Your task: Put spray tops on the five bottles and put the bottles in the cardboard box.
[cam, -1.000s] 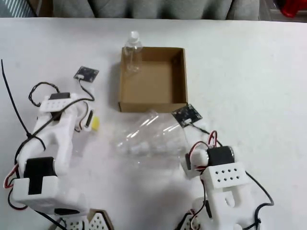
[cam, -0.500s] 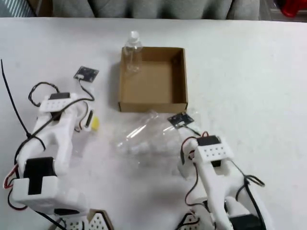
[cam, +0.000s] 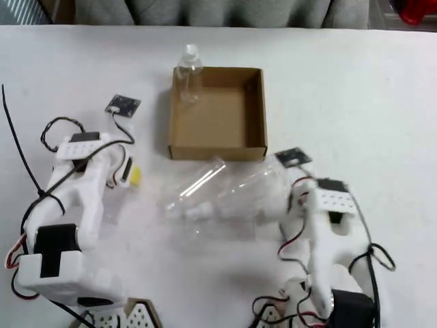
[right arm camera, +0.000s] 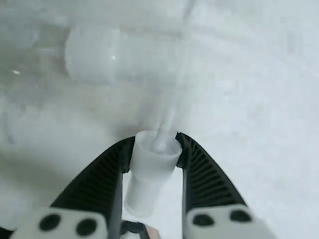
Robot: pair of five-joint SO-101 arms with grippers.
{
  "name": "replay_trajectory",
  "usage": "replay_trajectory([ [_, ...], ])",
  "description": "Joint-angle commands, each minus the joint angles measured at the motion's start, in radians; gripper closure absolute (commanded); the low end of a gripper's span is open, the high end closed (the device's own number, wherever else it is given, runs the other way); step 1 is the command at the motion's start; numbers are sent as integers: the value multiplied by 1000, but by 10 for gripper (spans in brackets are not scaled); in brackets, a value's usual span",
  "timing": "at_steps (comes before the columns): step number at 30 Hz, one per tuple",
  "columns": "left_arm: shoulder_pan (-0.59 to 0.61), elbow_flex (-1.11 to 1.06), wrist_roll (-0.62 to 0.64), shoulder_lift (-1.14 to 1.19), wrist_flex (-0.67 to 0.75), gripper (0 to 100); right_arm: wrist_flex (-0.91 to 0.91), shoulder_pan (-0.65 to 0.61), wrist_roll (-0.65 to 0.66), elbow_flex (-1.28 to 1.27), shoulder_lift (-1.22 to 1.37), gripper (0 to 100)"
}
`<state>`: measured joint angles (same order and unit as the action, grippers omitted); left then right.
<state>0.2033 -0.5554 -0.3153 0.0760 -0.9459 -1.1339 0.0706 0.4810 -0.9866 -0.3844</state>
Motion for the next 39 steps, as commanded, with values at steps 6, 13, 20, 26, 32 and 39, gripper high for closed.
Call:
replay_trajectory([
  [6,18,35,0,-42,-3,980,-272,433,459,443,-1,981],
  [13,18,35,0,-42,-3,980,-337,601,750,609,1,981],
  [20,16,29,0,-42,-3,980,-332,654,1020,609,41,981],
  [26,13,25,0,-42,-2,980,-312,651,1277,615,220,981],
  [32,13,25,0,-42,-2,980,-173,653,1386,615,378,882],
  [39,13,20,0,-44,17,980,-47,631,1312,617,456,750],
])
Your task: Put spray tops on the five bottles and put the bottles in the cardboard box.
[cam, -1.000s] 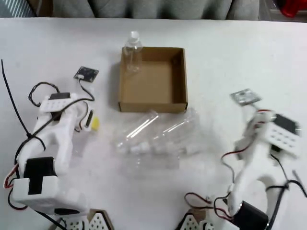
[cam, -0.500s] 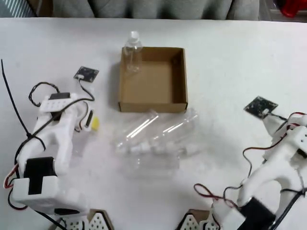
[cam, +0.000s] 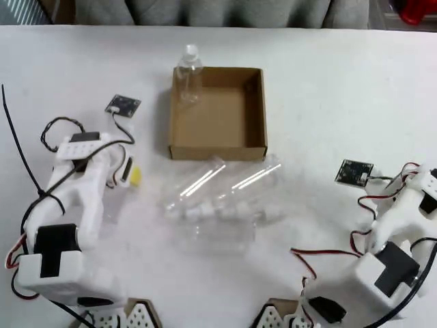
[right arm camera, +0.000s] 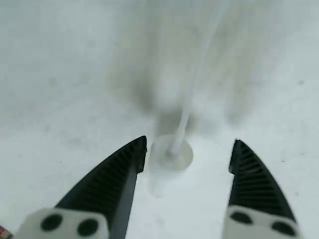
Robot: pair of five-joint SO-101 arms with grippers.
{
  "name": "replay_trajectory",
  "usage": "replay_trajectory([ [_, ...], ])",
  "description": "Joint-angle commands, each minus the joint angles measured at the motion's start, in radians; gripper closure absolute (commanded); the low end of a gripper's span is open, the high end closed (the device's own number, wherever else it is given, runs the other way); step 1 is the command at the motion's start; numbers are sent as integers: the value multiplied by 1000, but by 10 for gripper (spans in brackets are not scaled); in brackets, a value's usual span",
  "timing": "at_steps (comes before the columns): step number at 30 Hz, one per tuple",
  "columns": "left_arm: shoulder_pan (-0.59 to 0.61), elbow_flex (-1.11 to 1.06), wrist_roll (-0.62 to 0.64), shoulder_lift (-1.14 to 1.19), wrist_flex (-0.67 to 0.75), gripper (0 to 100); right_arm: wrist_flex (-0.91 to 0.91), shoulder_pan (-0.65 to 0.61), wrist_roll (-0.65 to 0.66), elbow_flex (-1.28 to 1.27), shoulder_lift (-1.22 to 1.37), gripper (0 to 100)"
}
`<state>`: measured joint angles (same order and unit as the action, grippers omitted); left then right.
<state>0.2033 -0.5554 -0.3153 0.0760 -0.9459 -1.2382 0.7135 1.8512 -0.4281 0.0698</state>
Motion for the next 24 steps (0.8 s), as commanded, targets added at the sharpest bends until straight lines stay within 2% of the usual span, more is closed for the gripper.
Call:
replay_trajectory([
  [1,13,20,0,-44,17,980,68,-12,-87,60,1,759],
  [5,13,20,0,-44,17,980,56,-8,-285,121,-41,803],
  [9,13,20,0,-44,17,980,-41,10,-523,195,-99,872],
  [14,13,20,0,-44,17,980,-143,39,-743,219,-160,981],
  [24,13,17,0,-45,17,980,-311,111,-1039,164,-220,983],
])
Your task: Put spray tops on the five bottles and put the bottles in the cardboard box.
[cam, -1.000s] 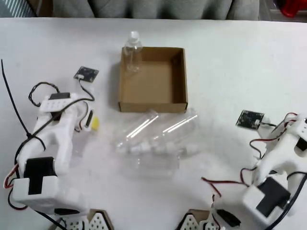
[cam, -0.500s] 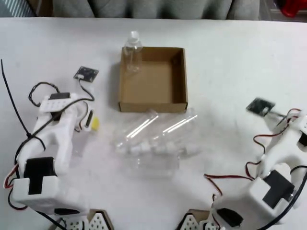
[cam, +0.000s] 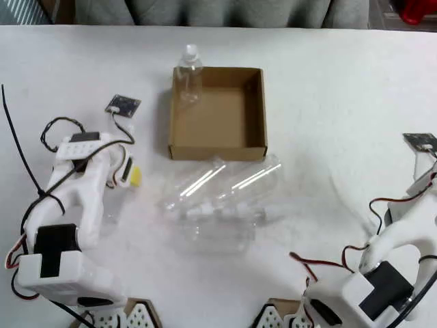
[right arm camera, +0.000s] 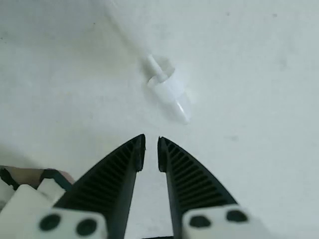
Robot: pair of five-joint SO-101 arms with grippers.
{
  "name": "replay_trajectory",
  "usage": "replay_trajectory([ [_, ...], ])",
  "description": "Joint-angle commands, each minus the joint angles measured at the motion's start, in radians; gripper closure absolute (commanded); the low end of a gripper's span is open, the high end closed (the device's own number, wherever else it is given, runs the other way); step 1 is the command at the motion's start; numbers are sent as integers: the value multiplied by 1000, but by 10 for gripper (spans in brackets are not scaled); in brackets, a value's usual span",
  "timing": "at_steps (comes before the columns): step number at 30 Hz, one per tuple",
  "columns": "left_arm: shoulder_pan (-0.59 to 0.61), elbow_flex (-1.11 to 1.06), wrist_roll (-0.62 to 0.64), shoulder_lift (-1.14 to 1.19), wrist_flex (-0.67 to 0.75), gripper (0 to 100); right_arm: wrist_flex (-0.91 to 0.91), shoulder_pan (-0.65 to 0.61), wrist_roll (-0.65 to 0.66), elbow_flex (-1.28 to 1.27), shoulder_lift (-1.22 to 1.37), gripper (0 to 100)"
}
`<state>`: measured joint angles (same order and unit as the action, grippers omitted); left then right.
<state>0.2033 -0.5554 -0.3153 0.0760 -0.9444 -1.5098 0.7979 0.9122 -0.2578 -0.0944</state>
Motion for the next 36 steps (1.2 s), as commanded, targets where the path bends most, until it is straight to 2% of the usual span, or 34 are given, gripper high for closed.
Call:
replay_trajectory([
  [1,13,17,0,-45,15,980,-39,27,-121,-28,-56,983],
  [12,13,17,0,-45,15,980,28,30,-150,-293,-77,983],
  [19,13,18,0,-45,15,980,73,21,-149,-470,-308,983],
  [25,13,17,0,-45,15,980,56,31,-169,-506,-400,983],
  [30,13,18,0,-45,15,980,33,30,-470,-499,-400,983],
  [33,13,17,0,-45,15,980,105,28,-632,-499,-400,983],
  [36,13,17,0,-45,14,980,179,35,-736,-502,-400,983],
])
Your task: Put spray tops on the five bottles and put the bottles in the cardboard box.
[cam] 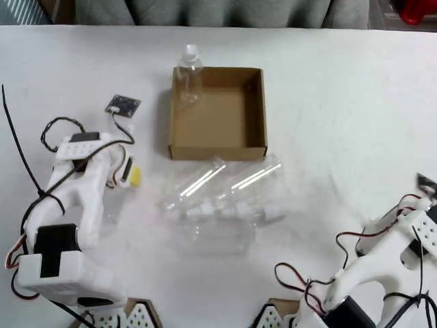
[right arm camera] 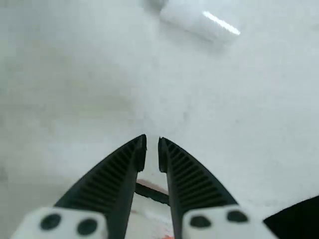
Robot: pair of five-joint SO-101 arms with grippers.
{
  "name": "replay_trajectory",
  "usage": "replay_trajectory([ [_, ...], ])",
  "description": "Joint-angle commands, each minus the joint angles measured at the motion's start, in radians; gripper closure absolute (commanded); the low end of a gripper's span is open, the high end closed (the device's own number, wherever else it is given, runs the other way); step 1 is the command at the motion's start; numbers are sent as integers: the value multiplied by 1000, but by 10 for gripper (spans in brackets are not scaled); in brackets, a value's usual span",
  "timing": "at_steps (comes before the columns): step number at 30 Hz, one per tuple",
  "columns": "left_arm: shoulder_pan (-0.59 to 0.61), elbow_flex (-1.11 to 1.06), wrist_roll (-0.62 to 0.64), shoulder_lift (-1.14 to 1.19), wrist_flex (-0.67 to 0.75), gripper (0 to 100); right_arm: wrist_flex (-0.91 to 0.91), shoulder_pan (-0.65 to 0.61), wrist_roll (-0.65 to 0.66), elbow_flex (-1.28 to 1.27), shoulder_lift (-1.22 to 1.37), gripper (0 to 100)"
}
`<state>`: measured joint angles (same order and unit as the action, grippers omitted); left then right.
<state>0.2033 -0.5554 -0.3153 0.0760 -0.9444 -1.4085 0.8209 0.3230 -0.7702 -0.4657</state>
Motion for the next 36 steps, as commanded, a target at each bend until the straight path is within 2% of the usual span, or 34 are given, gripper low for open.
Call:
replay_trajectory([
  [1,13,17,0,-45,14,980,88,25,-167,11,-28,983],
  [7,13,17,0,-45,14,980,145,131,-227,6,-27,983],
  [13,1,17,0,-44,12,980,320,219,-219,-106,-27,983],
  [21,-10,15,0,-44,11,980,559,214,-226,-186,-27,983],
  [29,-8,15,0,-44,11,980,481,136,-229,-127,-25,983],
  [30,-8,15,0,-44,11,980,481,134,-250,-121,-25,983],
  [34,-8,15,0,-44,11,980,486,186,-486,-37,-27,983],
  [36,-8,15,0,-44,11,980,472,193,-549,-9,-27,983],
])
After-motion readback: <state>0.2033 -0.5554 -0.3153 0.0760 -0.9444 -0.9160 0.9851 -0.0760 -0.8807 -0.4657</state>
